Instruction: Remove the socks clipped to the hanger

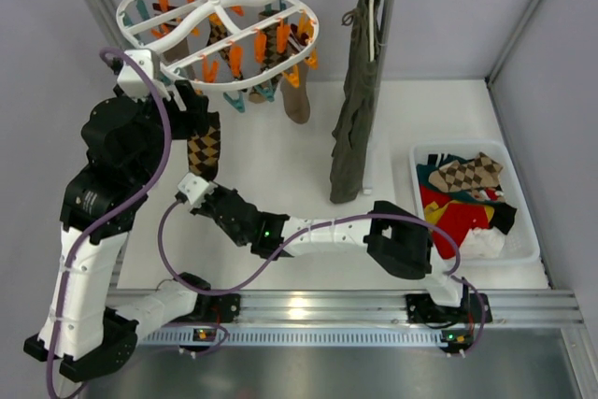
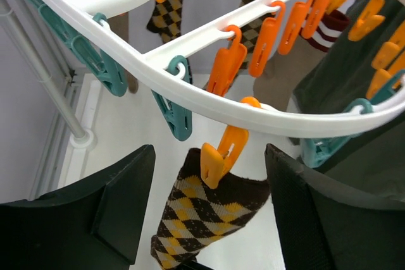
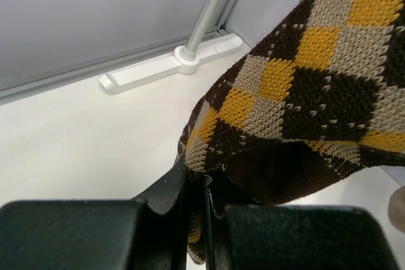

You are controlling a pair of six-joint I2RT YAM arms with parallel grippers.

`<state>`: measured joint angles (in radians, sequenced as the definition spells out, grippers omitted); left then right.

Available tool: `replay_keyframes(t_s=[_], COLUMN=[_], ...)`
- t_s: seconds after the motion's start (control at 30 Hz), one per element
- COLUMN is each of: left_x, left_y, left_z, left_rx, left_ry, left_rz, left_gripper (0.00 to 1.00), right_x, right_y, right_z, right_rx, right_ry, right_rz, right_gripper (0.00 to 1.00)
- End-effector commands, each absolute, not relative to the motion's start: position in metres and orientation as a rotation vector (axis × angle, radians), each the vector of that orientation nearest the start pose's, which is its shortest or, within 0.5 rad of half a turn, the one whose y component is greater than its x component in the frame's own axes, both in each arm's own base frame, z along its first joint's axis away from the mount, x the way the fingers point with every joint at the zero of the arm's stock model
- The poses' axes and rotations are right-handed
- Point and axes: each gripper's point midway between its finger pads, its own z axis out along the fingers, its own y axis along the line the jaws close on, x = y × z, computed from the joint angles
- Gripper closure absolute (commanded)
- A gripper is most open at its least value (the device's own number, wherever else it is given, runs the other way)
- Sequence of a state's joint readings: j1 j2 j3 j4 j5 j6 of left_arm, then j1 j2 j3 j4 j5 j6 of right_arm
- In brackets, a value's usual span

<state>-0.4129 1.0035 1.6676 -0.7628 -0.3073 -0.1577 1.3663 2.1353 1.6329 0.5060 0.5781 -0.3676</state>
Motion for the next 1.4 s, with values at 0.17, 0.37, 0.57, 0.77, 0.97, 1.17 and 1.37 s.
replay_keyframes(t_s=[0.17,0.37,0.57,0.77,0.97,1.17,1.37], left_x=[0.29,0.297,0.3,0.304,0.304,0.304,0.303], left_y=[-0.053,-0.057,-0.056,-0.059,-0.059,-0.06,-0.059], left_z=[0.467,0.464,0.466,0.457,0.458,0.454,0.452], left_rx=[-0.092,-0.09,-0.109,-0.12,-0.131,-0.133,-0.147], left_ry=[1.673,1.688,1.684,1.707,1.704,1.711,1.711], left_rz=[-0.056,-0.045,-0.039,-0.037,-0.036,-0.039,-0.048], left_gripper=[0.34,0.35,0.35,0.53,0.75,0.86,0.87], right_x=[0.212,0.211,0.21,0.209,0.206,0.204,0.193], right_y=[0.597,0.599,0.604,0.604,0.603,0.587,0.541], right_z=[0.248,0.243,0.235,0.23,0.226,0.229,0.239], right_rx=[-0.889,-0.906,-0.923,-0.931,-0.941,-0.903,-0.82], right_ry=[1.282,1.285,1.293,1.295,1.299,1.307,1.33], right_rz=[0.385,0.378,0.377,0.375,0.371,0.382,0.433], right_gripper=[1.0,1.0,1.0,1.0,1.0,1.0,1.0])
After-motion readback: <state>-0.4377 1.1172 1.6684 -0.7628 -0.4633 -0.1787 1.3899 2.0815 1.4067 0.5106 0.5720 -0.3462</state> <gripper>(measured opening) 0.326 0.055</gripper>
